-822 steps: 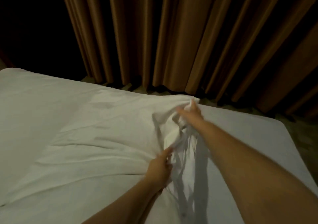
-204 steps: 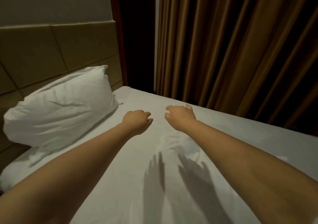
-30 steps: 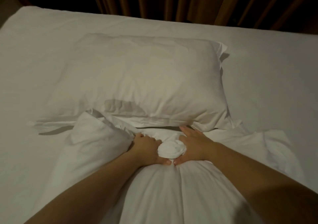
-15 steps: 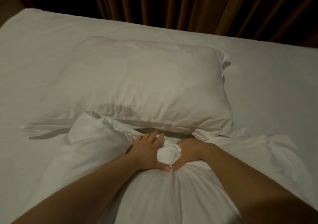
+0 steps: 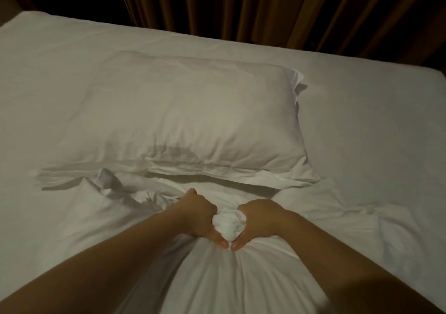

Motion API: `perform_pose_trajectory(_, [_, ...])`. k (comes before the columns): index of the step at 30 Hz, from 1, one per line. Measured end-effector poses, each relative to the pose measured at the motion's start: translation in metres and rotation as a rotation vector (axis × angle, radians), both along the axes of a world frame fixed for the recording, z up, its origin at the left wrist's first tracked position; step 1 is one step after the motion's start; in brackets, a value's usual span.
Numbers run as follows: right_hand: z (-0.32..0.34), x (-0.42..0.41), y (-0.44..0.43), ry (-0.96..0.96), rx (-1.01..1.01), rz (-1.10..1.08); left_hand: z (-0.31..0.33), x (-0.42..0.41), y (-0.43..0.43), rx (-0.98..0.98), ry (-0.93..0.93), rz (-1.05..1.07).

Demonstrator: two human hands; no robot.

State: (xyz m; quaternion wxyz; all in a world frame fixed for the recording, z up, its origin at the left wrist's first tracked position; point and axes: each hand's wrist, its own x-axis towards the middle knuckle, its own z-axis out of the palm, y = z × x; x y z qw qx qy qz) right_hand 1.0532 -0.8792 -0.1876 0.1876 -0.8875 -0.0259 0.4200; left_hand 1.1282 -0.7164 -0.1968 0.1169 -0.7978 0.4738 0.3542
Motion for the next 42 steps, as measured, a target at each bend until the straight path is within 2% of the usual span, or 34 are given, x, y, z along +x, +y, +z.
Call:
perform_pose_trajectory(3, [-0.007,0.002,-0.005,-0.062,-0.019,0.012,0.004,-0.001,0.003,-0.051,-0.026,-0.004])
perform_pose_trajectory(7, [-0.014,0.018,-0.013,0.095,-0.035,0.010,0.004,0.007,-0.003,-0.014,0.039,0.094])
perform_pose_trajectory(13, [-0.049,0.041,-0.020,0.192,0.037,-0.072,-0.033,0.030,-0.013,0.036,0.067,0.150])
perform_pose_trajectory(17, [-0.069,0.052,-0.026,0.302,0.037,-0.090,-0.058,0.044,-0.020,0.107,0.193,0.205])
perform_pose_trajectory(21, [-0.080,0.060,-0.029,0.332,0.081,-0.115,-0.073,0.054,-0.024,0.144,0.308,0.242])
perform_pose_trajectory(27, [-0.060,0.052,-0.021,0.269,0.048,-0.116,-0.055,0.043,-0.017,0.075,0.245,0.241])
perform_pose_trajectory(33, [-0.002,0.029,-0.001,0.153,0.022,-0.021,0.001,0.018,-0.005,0.020,0.122,0.179])
perform_pose_trajectory(37, [0.023,0.008,0.008,0.075,0.042,-0.068,0.031,-0.001,0.006,0.007,0.074,0.112])
perform_pose_trajectory(42, [0.048,-0.011,0.023,0.008,0.047,0.018,0.061,-0.023,0.023,0.032,0.055,0.175])
